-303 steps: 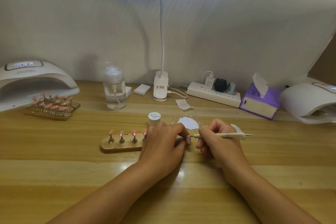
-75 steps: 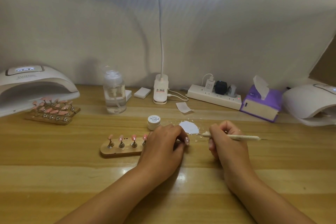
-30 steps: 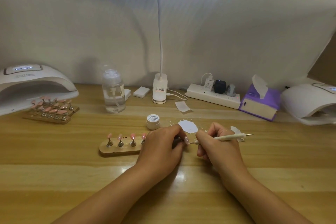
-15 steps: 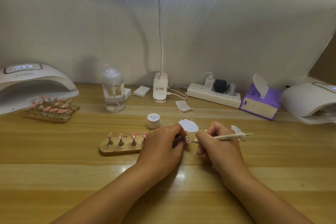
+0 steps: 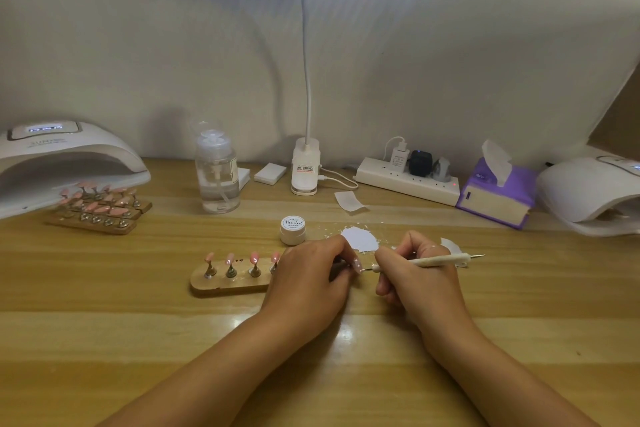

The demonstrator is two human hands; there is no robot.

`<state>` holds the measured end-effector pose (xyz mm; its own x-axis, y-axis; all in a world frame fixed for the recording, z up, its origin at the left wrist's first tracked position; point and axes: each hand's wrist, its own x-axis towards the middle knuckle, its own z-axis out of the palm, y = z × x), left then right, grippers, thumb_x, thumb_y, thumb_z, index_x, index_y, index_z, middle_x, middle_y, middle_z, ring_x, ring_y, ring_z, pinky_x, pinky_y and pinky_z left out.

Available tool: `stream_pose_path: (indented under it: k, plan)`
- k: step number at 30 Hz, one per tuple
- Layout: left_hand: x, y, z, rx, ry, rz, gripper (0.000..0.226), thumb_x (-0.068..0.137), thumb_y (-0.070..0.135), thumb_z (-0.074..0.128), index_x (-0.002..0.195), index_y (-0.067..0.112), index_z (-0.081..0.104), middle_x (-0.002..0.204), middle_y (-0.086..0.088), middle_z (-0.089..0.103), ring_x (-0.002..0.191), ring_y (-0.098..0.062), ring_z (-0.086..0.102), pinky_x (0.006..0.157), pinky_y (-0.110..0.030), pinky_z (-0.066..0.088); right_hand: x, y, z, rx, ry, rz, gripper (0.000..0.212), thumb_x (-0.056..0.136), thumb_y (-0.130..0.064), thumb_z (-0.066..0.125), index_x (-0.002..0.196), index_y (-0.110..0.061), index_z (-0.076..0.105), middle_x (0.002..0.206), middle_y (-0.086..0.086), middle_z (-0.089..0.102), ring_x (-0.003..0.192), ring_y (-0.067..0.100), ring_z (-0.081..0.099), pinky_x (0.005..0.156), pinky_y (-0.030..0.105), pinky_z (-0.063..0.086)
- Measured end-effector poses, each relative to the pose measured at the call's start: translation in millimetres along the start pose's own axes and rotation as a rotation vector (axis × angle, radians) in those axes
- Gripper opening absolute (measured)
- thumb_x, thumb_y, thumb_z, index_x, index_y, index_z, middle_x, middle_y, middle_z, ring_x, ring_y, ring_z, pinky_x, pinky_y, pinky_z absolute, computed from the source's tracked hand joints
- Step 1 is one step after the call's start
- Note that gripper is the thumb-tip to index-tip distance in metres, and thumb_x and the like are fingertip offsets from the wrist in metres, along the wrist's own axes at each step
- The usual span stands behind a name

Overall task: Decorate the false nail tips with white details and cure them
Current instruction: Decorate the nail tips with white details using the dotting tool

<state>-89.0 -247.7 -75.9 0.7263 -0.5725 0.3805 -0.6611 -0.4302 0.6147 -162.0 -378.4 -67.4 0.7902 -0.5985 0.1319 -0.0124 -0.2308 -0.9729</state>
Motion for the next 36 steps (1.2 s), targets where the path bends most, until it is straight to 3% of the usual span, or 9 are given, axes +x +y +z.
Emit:
stream_pose_path:
  k: [7, 11, 15, 19, 31, 36]
  plan:
    - [-0.1, -0.9, -0.2, -0.001, 0.002, 0.009, 0.014, 0.088, 0.015, 0.062, 0.088, 0.028, 0.065, 0.09, 0.011, 0.071, 0.089, -0.005, 0.063, 0.075, -0.025, 0.044, 0.6, 0.4, 1.3, -0.012, 0.001, -0.009, 0.025, 0.076, -0.009, 0.063, 0.059, -0.016, 0.046, 0.048, 0.012, 0.062, 0.042, 0.015, 0.046, 0.046, 0.025, 0.034]
    - [-0.4, -1.4, 0.5, -0.001, 0.006, 0.005, 0.014, 0.088, 0.016, 0.063, 0.088, 0.029, 0.066, 0.088, 0.012, 0.071, 0.088, -0.004, 0.063, 0.073, -0.024, 0.044, 0.4, 0.3, 1.0, 0.0, 0.011, -0.01, 0.03, 0.076, -0.01, 0.064, 0.053, -0.021, 0.048, 0.047, 0.011, 0.061, 0.041, 0.014, 0.046, 0.042, 0.023, 0.035]
    - [-0.3, -2.1, 0.9, 0.006, 0.009, 0.007, 0.013, 0.088, 0.017, 0.063, 0.088, 0.03, 0.066, 0.088, 0.012, 0.071, 0.088, -0.003, 0.062, 0.071, -0.023, 0.041, 0.2, -0.1, 0.9, 0.009, 0.013, -0.006, 0.026, 0.077, -0.008, 0.064, 0.059, -0.014, 0.046, 0.046, 0.012, 0.061, 0.039, 0.013, 0.046, 0.039, 0.02, 0.035]
    - [0.2, -2.0, 1.1, 0.006, 0.008, 0.006, 0.013, 0.089, 0.017, 0.063, 0.088, 0.03, 0.065, 0.09, 0.012, 0.071, 0.089, -0.003, 0.063, 0.075, -0.025, 0.045, 0.4, 0.1, 1.4, 0.011, 0.005, -0.008, 0.024, 0.077, -0.008, 0.064, 0.061, -0.013, 0.046, 0.047, 0.011, 0.061, 0.041, 0.014, 0.046, 0.041, 0.022, 0.035]
    - [-4.0, 1.7, -0.3, -0.027, 0.072, 0.052, 0.015, 0.089, 0.013, 0.059, 0.088, 0.028, 0.063, 0.09, 0.015, 0.067, 0.089, -0.004, 0.059, 0.079, -0.03, 0.047, 0.9, -5.0, -7.8, 0.303, 0.234, -0.02, 0.015, 0.089, -0.006, 0.055, 0.075, -0.009, 0.05, 0.045, 0.002, 0.052, 0.04, 0.005, 0.041, 0.038, 0.016, 0.034]
    - [-6.1, 3.6, -0.7, -0.054, 0.151, 0.128, 0.019, 0.087, 0.016, 0.065, 0.082, 0.033, 0.059, 0.088, 0.02, 0.063, 0.095, 0.0, 0.055, 0.081, -0.021, 0.044, 3.0, -2.2, -8.9, 0.307, 0.237, -0.005, 0.02, 0.089, -0.006, 0.056, 0.071, -0.011, 0.048, 0.045, 0.003, 0.049, 0.04, 0.005, 0.039, 0.038, 0.016, 0.032]
